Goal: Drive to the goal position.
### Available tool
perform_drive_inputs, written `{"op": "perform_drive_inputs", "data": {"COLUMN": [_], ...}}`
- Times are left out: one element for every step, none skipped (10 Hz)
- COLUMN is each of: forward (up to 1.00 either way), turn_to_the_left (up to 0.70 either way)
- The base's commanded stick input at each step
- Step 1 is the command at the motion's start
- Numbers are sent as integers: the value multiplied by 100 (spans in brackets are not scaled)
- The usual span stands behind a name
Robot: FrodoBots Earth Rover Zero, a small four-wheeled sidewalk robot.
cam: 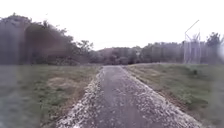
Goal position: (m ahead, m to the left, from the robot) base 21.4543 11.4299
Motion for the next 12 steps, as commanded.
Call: {"op": "perform_drive_inputs", "data": {"forward": [70,70,70,70,70,70,70,70,70,70,70,70], "turn_to_the_left": [-1,-1,-1,-1,-1,-1,-1,-1,-1,-1,-1,-1]}}
